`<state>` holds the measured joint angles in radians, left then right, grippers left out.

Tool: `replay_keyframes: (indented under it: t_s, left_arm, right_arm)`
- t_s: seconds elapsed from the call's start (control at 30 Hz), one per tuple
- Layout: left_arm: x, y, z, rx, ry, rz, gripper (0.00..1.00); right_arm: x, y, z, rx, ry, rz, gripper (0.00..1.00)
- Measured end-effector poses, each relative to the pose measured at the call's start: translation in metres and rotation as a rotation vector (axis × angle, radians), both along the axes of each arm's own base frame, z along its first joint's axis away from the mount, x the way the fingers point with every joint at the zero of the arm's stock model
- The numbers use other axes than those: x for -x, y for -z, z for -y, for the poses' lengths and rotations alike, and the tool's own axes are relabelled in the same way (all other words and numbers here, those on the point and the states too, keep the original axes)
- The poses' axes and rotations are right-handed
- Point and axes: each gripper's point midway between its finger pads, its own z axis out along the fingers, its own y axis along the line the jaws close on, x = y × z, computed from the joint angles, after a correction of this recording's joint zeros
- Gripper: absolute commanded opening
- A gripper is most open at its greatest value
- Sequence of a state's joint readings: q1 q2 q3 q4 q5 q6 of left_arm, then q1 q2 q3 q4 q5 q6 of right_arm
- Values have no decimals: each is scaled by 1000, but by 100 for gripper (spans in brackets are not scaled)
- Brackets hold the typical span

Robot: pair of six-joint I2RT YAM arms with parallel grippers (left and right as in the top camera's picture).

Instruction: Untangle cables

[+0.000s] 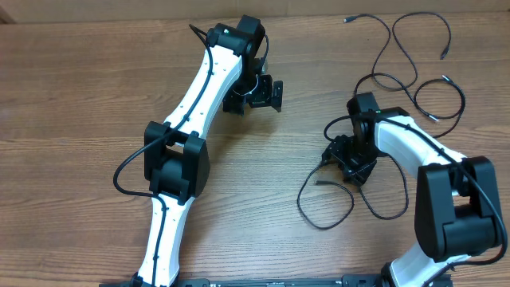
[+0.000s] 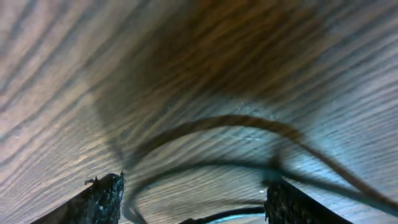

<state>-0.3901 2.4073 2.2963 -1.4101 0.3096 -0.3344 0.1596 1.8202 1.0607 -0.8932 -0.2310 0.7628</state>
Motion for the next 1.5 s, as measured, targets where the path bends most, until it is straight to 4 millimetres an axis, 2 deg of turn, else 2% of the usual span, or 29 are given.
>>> replay_keyframes:
  t_s: [0.23, 0.33, 0.5, 0.67, 0.83, 1.03, 1.13, 1.23, 1.5]
  left_arm:
    - [0, 0, 0, 0, 0, 0, 100]
    - [0, 0, 0, 0, 0, 0, 100]
    - [0, 0, 0, 0, 0, 0, 100]
    - [0, 0, 0, 0, 0, 0, 99]
    - [1, 0, -1, -2, -2, -4, 100]
    - [0, 0, -2, -2, -5, -4, 100]
    - [0, 0, -3, -2, -5, -4, 100]
    - [0, 0, -3, -2, -6, -5, 100]
    - [0, 0, -3, -2, -6, -4, 100]
  right_arm:
    - [-7, 1, 3, 18, 16, 35, 38]
    - [-9, 2, 6, 39, 19, 42, 31]
    - [-10, 3, 11, 64, 1, 51, 4]
    - [-2, -6, 15, 88, -18, 4, 4]
    - [-13, -42, 25, 157, -35, -11, 4]
    - [-18, -87, 49, 295, -44, -19, 4]
    - [-15, -98, 62, 337, -31, -31, 4]
    - [-8, -101, 83, 389, 2, -69, 4]
    - [7, -106, 160, 498, 209, -141, 4]
